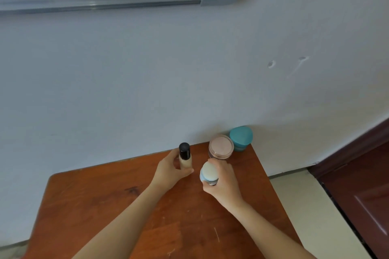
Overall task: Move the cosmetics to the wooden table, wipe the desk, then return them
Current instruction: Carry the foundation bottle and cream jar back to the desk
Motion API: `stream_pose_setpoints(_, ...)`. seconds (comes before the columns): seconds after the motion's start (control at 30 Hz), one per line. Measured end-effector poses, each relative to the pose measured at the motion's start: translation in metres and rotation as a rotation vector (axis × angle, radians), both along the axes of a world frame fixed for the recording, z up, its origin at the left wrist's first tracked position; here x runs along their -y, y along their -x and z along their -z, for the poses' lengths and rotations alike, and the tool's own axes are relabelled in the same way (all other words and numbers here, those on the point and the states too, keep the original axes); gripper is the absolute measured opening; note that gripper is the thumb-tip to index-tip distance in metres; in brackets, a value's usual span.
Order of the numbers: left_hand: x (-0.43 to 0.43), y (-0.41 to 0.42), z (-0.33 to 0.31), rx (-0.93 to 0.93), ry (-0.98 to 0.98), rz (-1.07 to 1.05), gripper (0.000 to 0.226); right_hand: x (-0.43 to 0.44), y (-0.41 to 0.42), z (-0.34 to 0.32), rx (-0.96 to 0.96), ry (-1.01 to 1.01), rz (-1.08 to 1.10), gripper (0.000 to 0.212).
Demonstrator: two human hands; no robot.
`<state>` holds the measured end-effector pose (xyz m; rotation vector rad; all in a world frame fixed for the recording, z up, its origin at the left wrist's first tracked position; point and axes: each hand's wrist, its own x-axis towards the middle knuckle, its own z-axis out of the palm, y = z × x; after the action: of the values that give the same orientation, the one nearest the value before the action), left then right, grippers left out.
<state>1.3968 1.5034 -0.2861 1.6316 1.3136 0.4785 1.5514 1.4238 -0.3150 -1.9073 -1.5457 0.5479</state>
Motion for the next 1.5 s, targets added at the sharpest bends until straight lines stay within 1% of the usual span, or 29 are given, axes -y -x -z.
stream_pose_setpoints(0.1, 0.015, 0.015, -0.005, 0.007, -0.009, -0.059, 0.056, 0.006, 0.003, -0.013, 0.019, -0.047, 0.005, 0.057)
stream_pose_setpoints(0.2, 0.028, 0.024, -0.012, 0.029, -0.029, -0.081, 0.057, 0.019, 0.004, -0.023, 0.035, -0.058, 0.015, 0.059)
stream_pose_setpoints(0.33, 0.047, 0.027, -0.018, 0.033, -0.059, -0.059, 0.056, 0.048, 0.004, -0.033, 0.032, -0.034, 0.036, 0.062)
stream_pose_setpoints(0.5, 0.074, 0.024, -0.019, 0.069, -0.05, 0.033, 0.061, 0.094, 0.005, -0.046, 0.063, 0.013, 0.12, 0.063)
stream_pose_setpoints(0.6, 0.089, 0.022, -0.025, 0.112, -0.035, 0.129, 0.064, 0.124, 0.012, -0.06, 0.053, 0.034, 0.212, 0.061)
stream_pose_setpoints(0.73, 0.106, 0.028, -0.042, 0.186, -0.058, 0.282, 0.062, 0.163, 0.033, -0.079, 0.058, 0.003, 0.362, 0.058)
stream_pose_setpoints(0.87, 0.127, 0.045, -0.051, 0.22, -0.081, 0.422, 0.061, 0.209, 0.067, -0.089, 0.085, 0.011, 0.489, 0.058)
stream_pose_setpoints(1.03, 0.165, 0.048, -0.051, 0.244, -0.046, 0.63, 0.061, 0.281, 0.106, -0.092, 0.132, 0.023, 0.691, 0.058)
stream_pose_setpoints(1.17, 0.22, 0.028, -0.059, 0.259, 0.016, 0.841, 0.05, 0.357, 0.119, -0.101, 0.164, 0.051, 0.901, 0.059)
stream_pose_setpoints(1.3, 0.286, 0.01, -0.063, 0.301, 0.028, 1.014, 0.05, 0.437, 0.133, -0.112, 0.163, 0.044, 1.14, 0.061)
stream_pose_setpoints(1.4, 0.342, -0.001, -0.07, 0.316, 0.018, 1.156, 0.044, 0.496, 0.15, -0.118, 0.16, 0.035, 1.278, 0.062)
stream_pose_setpoints(1.5, 0.403, -0.009, -0.074, 0.344, 0.01, 1.27, 0.044, 0.56, 0.172, -0.121, 0.148, 0.044, 1.394, 0.063)
